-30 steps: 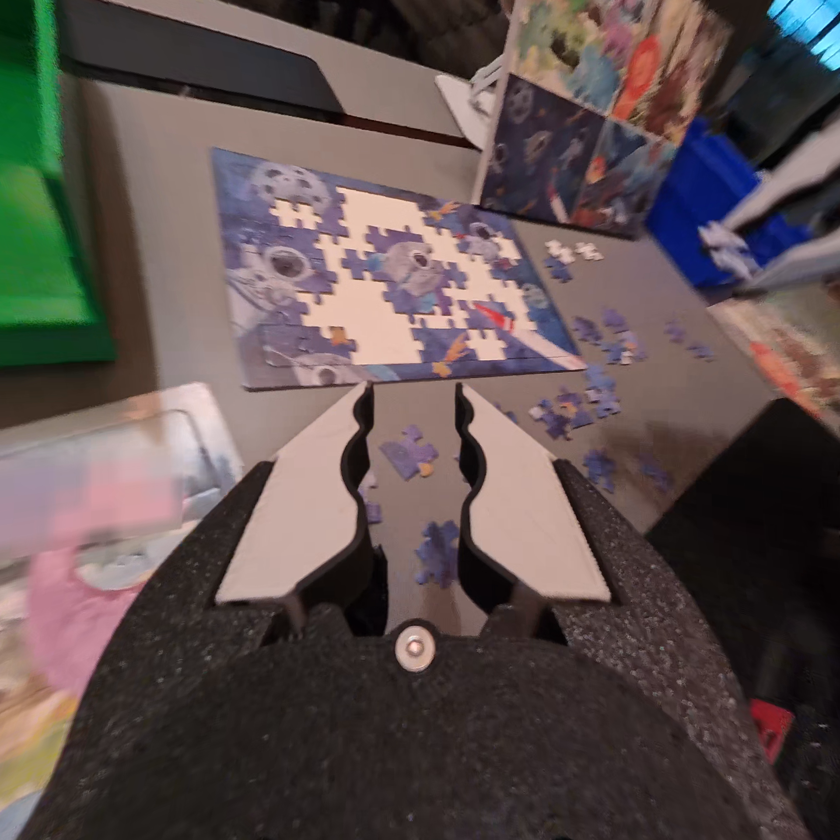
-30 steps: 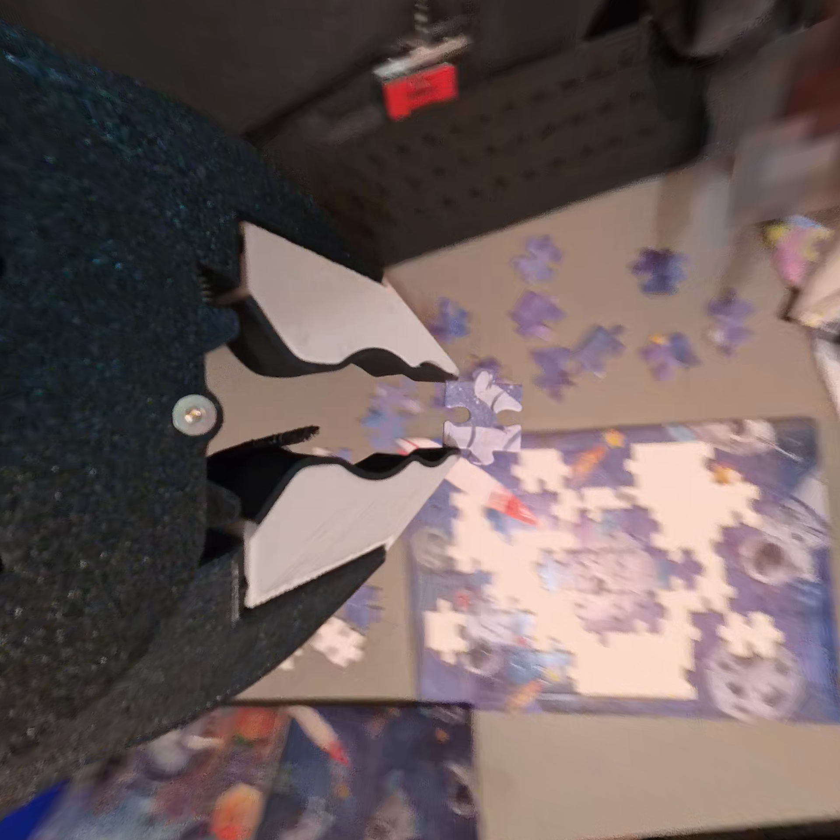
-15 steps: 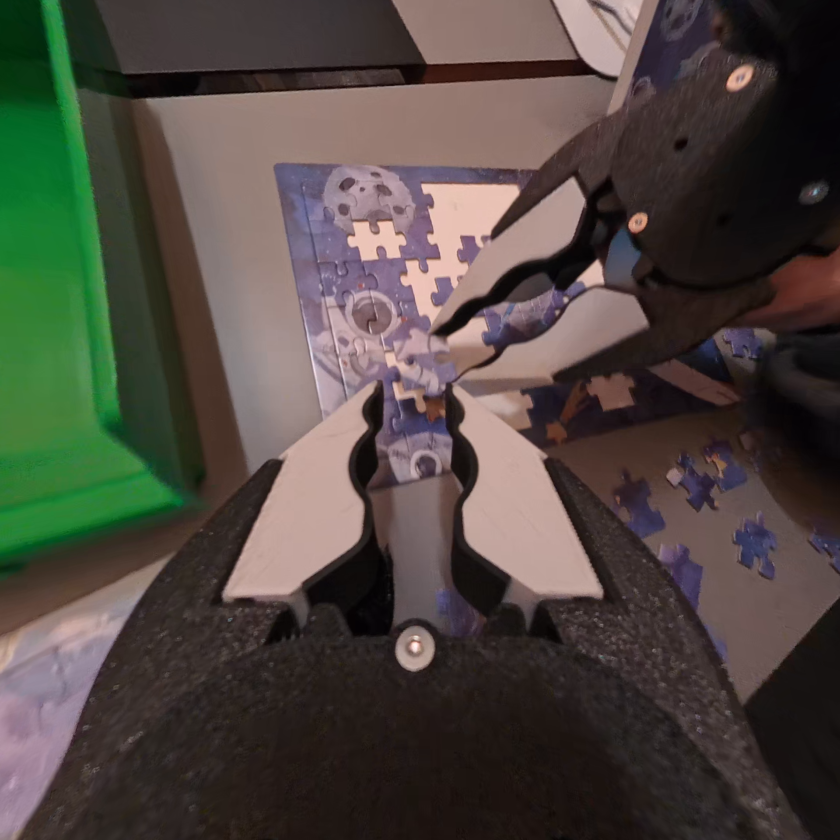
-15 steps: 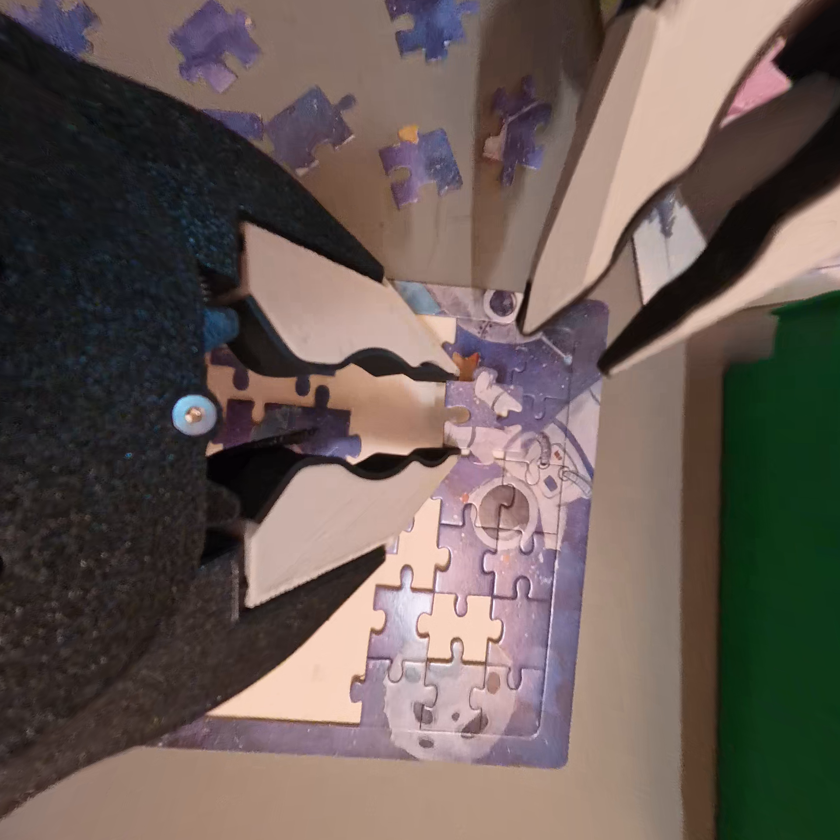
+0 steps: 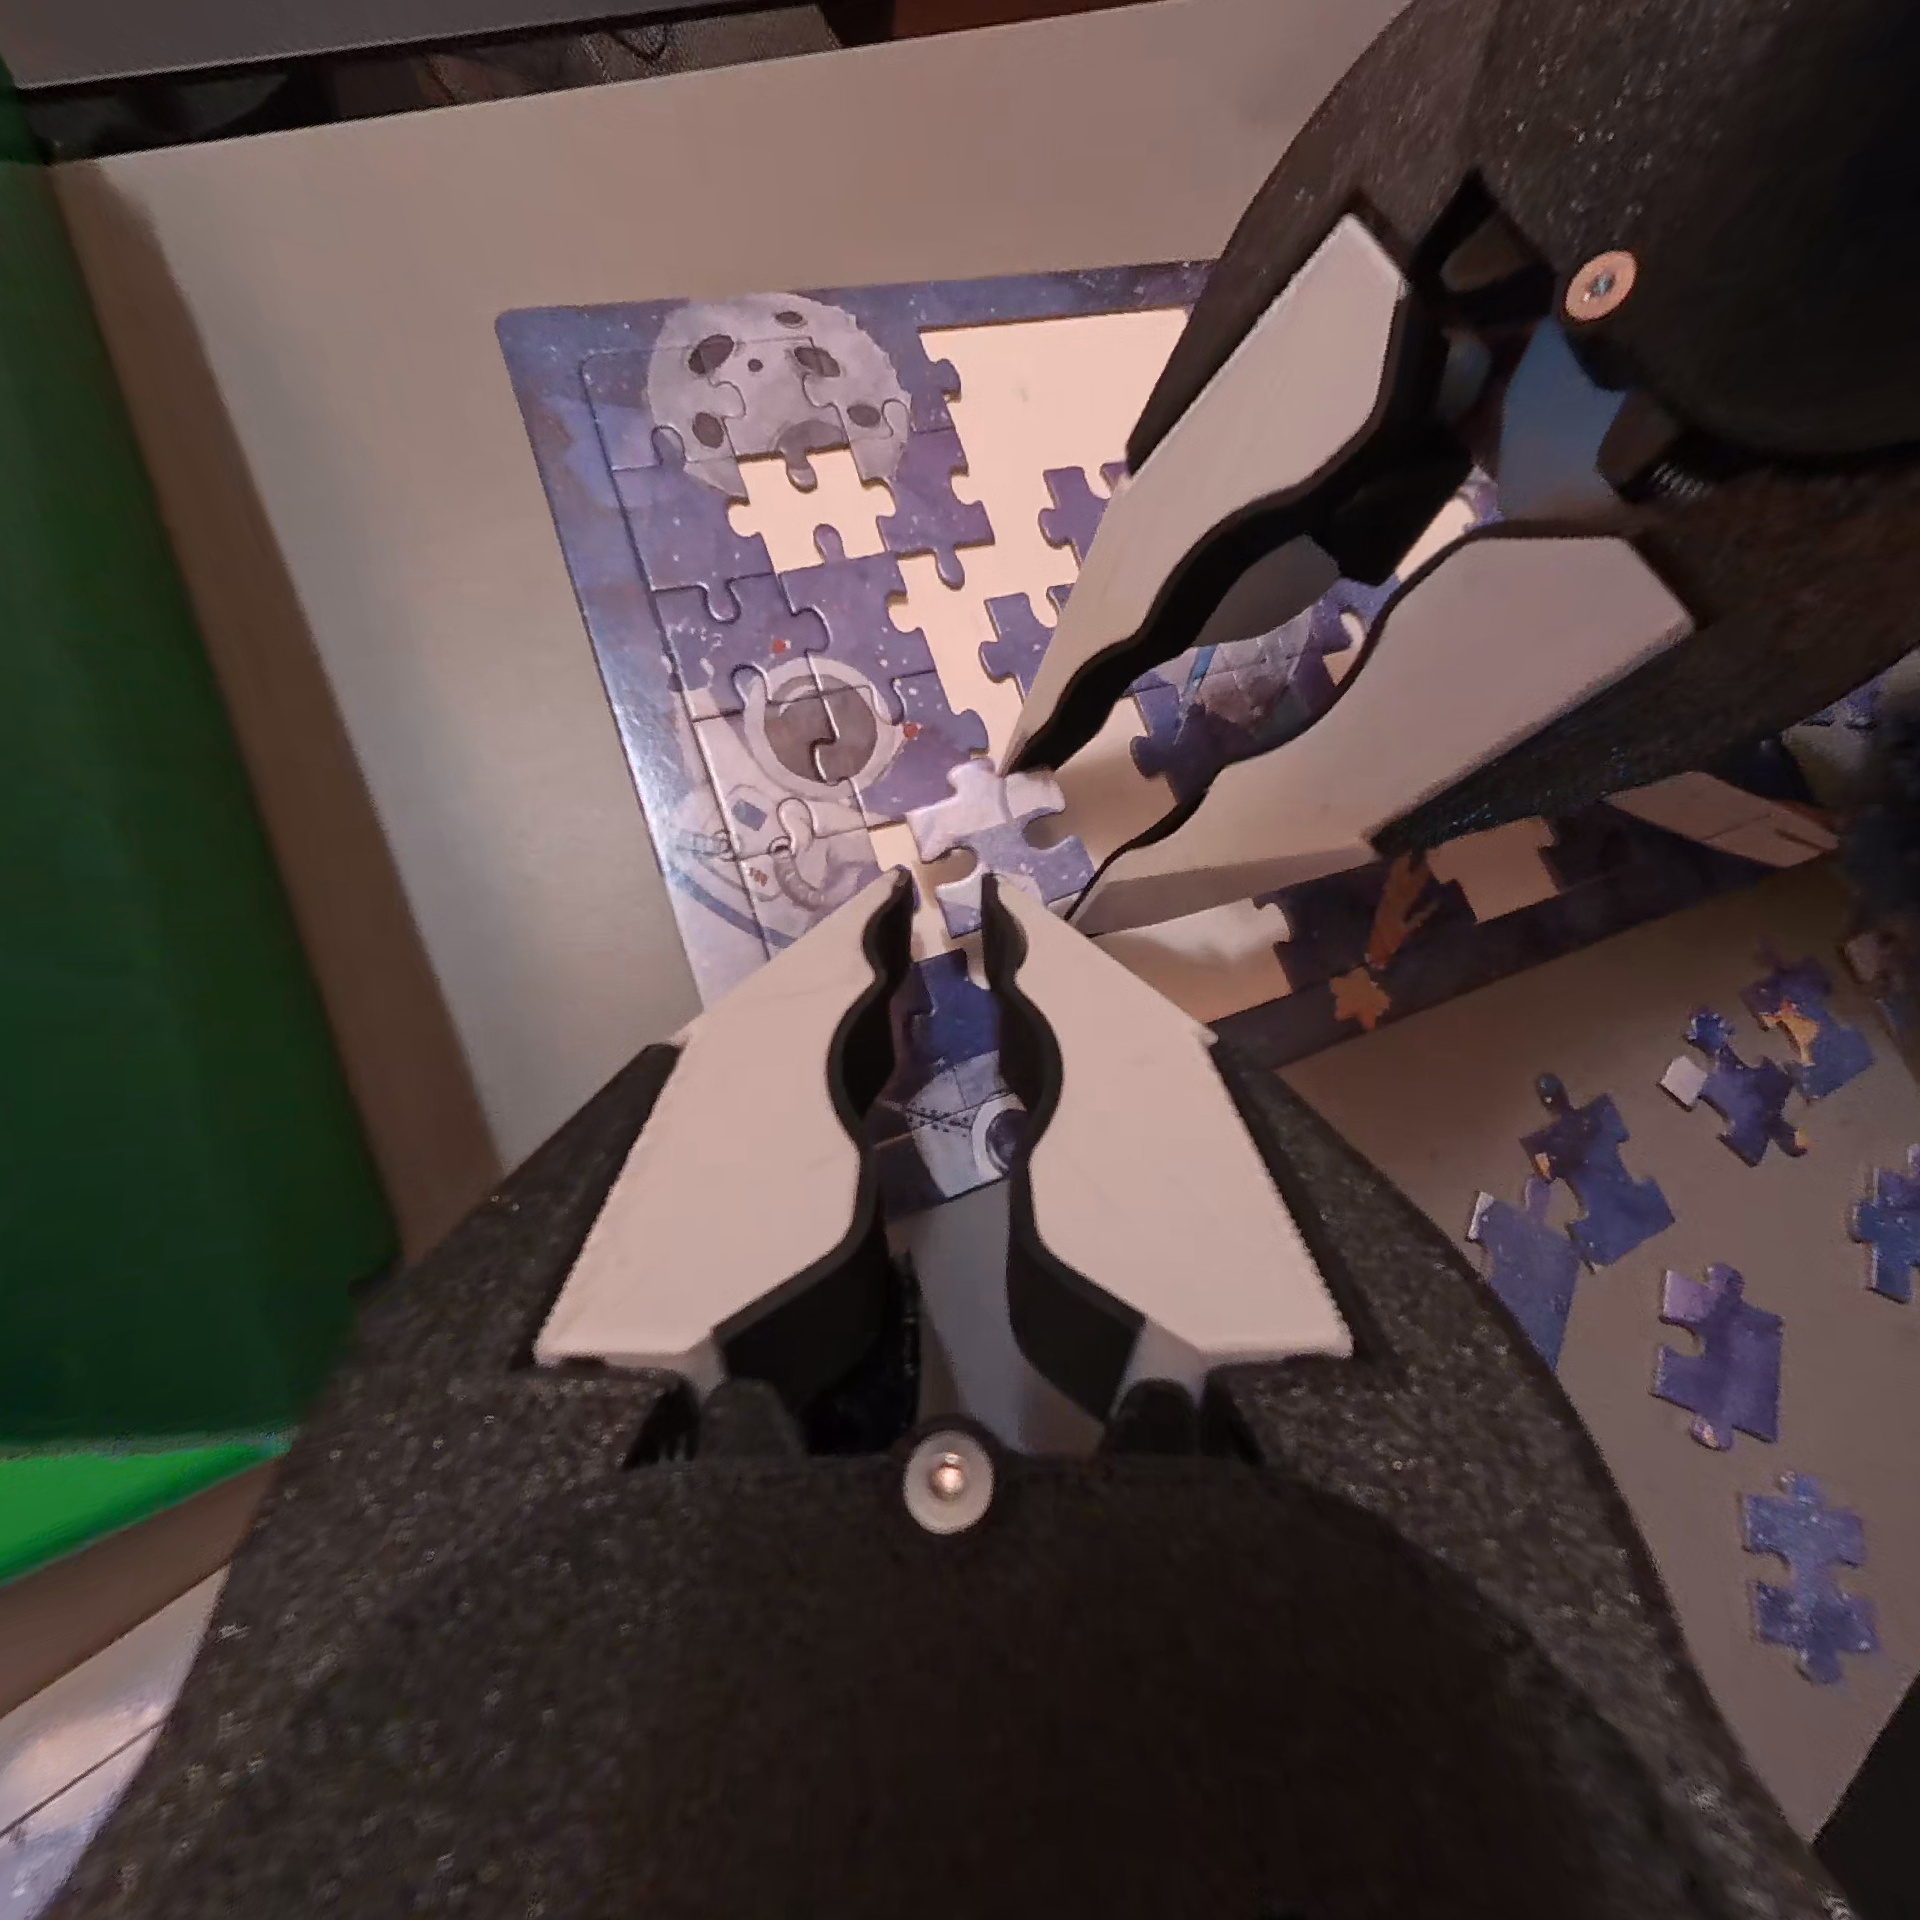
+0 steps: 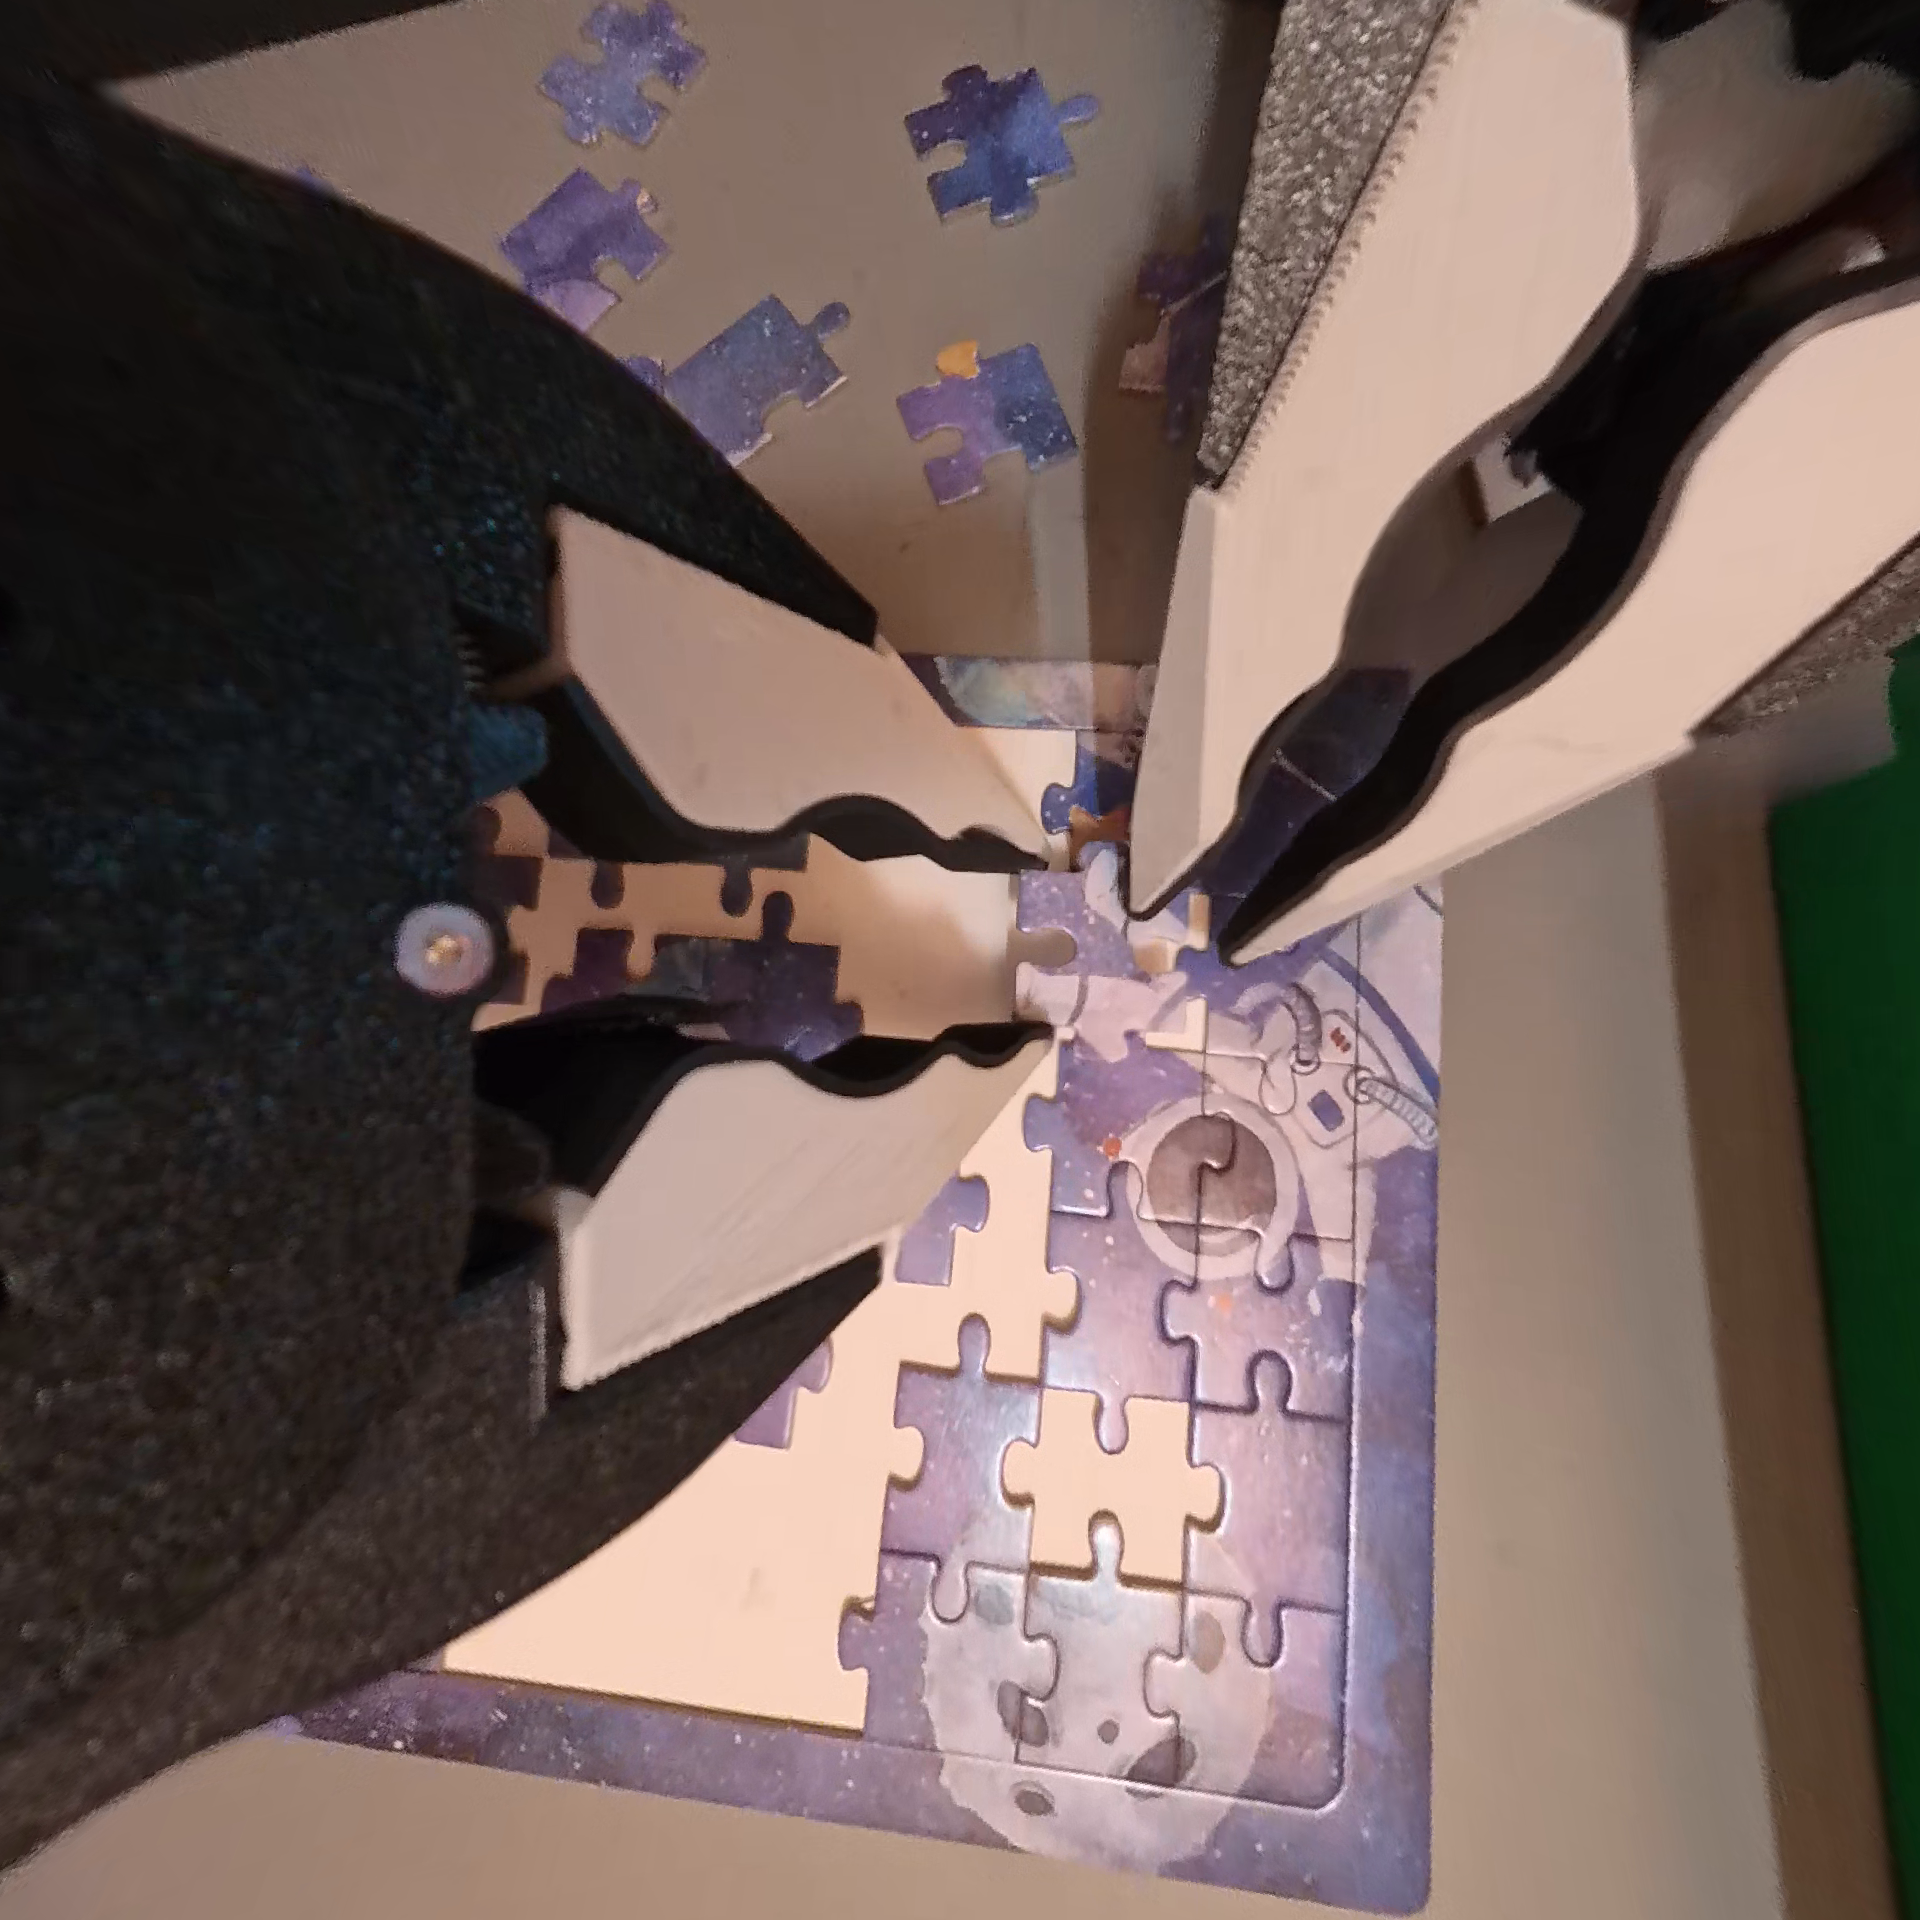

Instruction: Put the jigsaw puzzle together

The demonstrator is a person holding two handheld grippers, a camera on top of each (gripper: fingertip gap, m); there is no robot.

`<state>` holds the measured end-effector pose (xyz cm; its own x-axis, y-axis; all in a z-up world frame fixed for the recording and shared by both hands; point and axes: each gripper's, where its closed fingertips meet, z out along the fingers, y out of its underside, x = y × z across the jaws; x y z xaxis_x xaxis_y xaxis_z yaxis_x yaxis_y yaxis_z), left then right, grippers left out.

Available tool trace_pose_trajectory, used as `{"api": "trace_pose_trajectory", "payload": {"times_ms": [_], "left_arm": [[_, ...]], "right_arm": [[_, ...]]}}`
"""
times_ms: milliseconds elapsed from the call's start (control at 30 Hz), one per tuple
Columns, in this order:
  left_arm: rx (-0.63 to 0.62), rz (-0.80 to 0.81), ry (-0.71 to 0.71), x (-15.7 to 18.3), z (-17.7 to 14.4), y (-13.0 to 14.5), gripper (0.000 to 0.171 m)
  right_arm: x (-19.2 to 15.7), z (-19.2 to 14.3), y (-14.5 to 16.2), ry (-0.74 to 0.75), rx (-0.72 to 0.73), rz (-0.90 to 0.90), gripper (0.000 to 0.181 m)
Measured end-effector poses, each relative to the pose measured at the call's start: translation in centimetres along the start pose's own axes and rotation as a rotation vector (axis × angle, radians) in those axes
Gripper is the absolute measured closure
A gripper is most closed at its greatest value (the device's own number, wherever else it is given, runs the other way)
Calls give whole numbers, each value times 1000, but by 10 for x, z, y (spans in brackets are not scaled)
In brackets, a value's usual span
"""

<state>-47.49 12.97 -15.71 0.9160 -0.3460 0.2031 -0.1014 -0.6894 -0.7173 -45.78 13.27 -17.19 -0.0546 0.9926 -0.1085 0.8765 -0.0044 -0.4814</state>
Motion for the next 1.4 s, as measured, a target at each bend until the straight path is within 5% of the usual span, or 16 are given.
{"api": "trace_pose_trajectory", "payload": {"times_ms": [1400], "left_arm": [[-4,-51,-71,-19,-3,14,171]], "right_arm": [[12,-6,1,104,-160,51,149]]}}
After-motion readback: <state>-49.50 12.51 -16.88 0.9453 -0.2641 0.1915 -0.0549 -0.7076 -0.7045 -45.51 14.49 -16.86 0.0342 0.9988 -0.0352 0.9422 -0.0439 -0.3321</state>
